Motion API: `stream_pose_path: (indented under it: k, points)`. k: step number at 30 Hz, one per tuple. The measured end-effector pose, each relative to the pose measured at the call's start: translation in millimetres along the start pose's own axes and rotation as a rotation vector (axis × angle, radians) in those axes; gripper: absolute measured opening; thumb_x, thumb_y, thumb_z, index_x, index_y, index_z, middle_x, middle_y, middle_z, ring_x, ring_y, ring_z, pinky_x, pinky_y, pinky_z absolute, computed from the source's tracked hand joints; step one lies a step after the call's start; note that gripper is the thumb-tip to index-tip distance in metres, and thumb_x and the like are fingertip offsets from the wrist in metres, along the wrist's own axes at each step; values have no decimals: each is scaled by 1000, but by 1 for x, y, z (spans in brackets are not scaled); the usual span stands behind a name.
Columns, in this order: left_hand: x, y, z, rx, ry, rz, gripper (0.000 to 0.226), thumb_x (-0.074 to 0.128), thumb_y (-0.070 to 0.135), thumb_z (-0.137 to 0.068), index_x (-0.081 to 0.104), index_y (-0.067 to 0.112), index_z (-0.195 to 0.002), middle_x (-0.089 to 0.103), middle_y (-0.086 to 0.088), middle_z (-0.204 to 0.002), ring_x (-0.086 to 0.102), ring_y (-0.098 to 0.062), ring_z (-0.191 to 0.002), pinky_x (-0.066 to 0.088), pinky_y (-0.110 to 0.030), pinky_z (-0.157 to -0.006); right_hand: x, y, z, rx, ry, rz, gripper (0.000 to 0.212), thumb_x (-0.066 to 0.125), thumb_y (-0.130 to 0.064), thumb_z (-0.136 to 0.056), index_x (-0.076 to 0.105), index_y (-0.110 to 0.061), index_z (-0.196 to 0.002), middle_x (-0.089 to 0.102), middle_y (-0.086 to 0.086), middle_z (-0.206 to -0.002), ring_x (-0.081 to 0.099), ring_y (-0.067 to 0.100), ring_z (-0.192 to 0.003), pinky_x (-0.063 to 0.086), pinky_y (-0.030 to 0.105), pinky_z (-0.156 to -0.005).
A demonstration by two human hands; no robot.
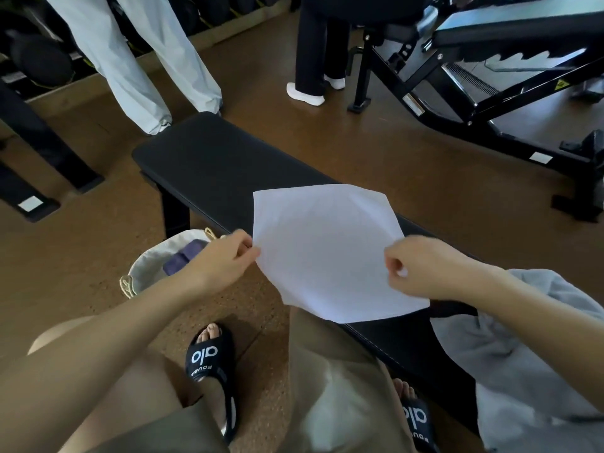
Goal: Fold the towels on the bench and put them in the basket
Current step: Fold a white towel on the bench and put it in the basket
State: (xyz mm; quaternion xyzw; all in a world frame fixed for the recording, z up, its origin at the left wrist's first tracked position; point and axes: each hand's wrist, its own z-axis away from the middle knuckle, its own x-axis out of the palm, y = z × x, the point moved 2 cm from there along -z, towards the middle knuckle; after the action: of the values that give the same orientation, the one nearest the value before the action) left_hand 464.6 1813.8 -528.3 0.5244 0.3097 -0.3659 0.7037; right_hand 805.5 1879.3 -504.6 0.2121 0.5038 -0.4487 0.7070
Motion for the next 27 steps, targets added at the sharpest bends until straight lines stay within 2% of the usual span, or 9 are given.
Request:
stream_pose_path:
  k: [2, 5, 7, 12, 16, 20, 23, 25, 27]
  points:
    - [2, 7, -21, -41, 88, -22, 39, 44, 44, -106, 46, 22, -138, 57, -5, -136, 60, -22, -116, 52, -42, -99, -2, -14, -30, -12, 213, -123, 24, 49, -38, -102, 61, -22, -117, 62, -4, -115, 59, 22, -105, 49, 32, -84]
    - [22, 31, -44, -14, 128, -236, 61, 36, 42, -108, 17, 20, -161, 19, -8, -168, 21, -30, -153, 24, -45, -124, 15, -40, -77, -13, 339, -24, 55, 31, -41, -108, 32, -18, -157, 36, 8, -161, 34, 30, -147, 28, 44, -119]
    - [45, 49, -54, 7, 117, -334, 63, 27, 46, -108, 6, 24, -163, 0, -6, -171, 2, -30, -157, 7, -46, -127, 30, -51, -102, 32, 342, 9, 59, 19, -43, -108, 22, -18, -162, 23, 10, -167, 22, 32, -154, 16, 46, -124]
    - [69, 30, -70, -44, 80, -383, 65, 12, 59, -104, -4, 35, -162, -13, 3, -170, -11, -23, -157, -6, -45, -127, 49, -30, -120, 195, 373, -34, 68, 10, -47, -102, 33, -15, -157, 31, 14, -163, 29, 38, -148, 23, 53, -120]
    - [45, -7, -80, -177, 147, -365, 66, 15, 58, -105, 3, 29, -163, -3, -5, -171, -2, -28, -157, 2, -45, -127, 45, 9, -113, 348, 383, -75, 62, 15, -49, -107, 19, -20, -161, 21, 15, -166, 18, 36, -154, 14, 50, -124]
    - [23, 5, -101, -174, 206, -99, 62, 43, 41, -103, 21, 21, -158, 27, -8, -162, 18, -36, -146, 26, -50, -117, 23, 21, -127, 465, 417, -322, 60, 27, -48, -108, 22, -20, -161, 44, 20, -151, 40, 39, -140, 27, 49, -116]
    - [8, 10, -123, -201, 260, 95, 65, 54, 26, -99, 25, 17, -157, 39, -14, -151, 31, -36, -140, 39, -49, -107, 5, 34, -143, 555, 270, -565, 62, 28, -49, -106, 19, -21, -161, 52, 16, -147, 47, 38, -135, 29, 49, -116]
    - [1, 6, -134, -267, 248, 135, 64, 60, 19, -94, 32, 13, -150, 44, -15, -143, 43, -34, -129, 46, -45, -97, -2, 44, -150, 592, 270, -787, 66, 43, -47, -100, 29, -17, -157, 51, 12, -148, 51, 36, -131, 38, 45, -112]
    - [-4, 3, -142, -357, 214, 189, 50, 64, 16, -88, 44, 10, -134, 52, -13, -129, 52, -29, -111, 48, -39, -76, -7, 50, -152, 628, 365, -970, 65, 59, -36, -92, 42, -14, -151, 53, 9, -143, 56, 28, -118, 46, 34, -97]
